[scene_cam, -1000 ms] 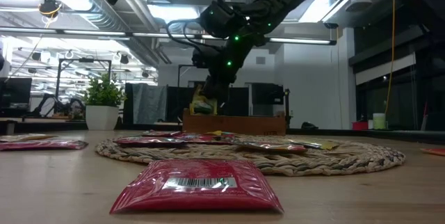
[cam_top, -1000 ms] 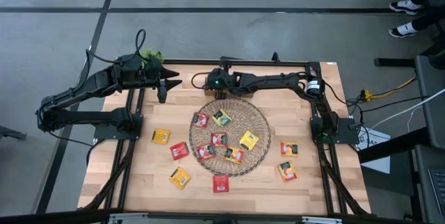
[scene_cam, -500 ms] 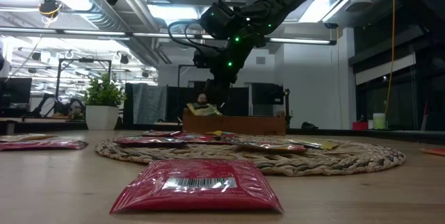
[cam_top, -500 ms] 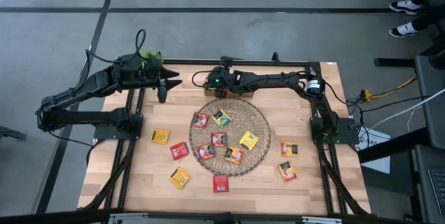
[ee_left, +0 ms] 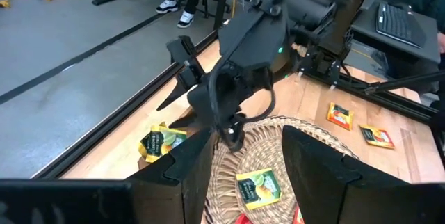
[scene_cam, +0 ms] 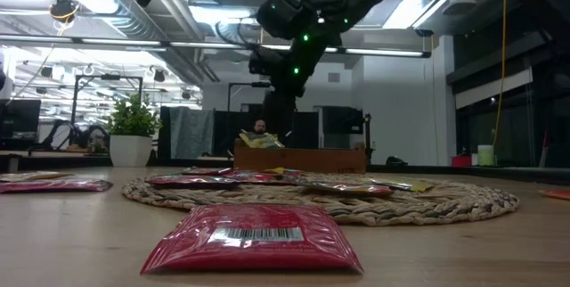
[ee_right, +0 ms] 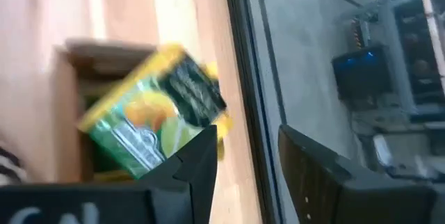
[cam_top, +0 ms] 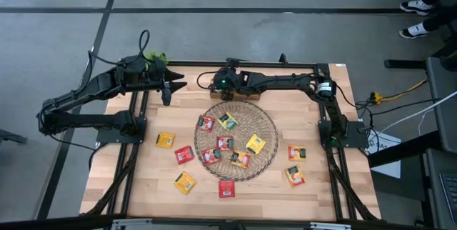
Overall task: Pick & Place Tea
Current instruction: Put the middle yellow tea bag into the left of the wooden organizer
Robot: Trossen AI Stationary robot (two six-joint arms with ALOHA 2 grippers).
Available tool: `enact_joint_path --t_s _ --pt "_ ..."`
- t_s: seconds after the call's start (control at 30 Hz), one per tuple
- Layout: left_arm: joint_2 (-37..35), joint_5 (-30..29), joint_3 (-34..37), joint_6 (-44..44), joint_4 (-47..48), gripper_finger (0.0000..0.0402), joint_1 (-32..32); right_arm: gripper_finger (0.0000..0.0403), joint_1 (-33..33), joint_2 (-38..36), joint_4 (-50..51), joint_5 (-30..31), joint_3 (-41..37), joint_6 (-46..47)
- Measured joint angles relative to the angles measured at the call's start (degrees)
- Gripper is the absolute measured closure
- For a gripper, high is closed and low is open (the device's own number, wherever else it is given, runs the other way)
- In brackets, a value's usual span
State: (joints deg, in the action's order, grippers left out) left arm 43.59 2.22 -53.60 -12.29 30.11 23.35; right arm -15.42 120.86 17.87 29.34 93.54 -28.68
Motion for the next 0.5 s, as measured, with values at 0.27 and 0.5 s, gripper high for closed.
enact_joint_path --t_s 0.27,0.5 --pt "0.00 -0.03 0.00 -0.01 0.00 0.0233 0.00 0.0277 -0.11 0.00 7.50 -13.05 4.88 4.81" --pt "0.00 -0.04 0.00 0.00 0.02 0.0233 0.00 0.0392 -0.35 0.21 10.78 -18.33 4.83 4.68"
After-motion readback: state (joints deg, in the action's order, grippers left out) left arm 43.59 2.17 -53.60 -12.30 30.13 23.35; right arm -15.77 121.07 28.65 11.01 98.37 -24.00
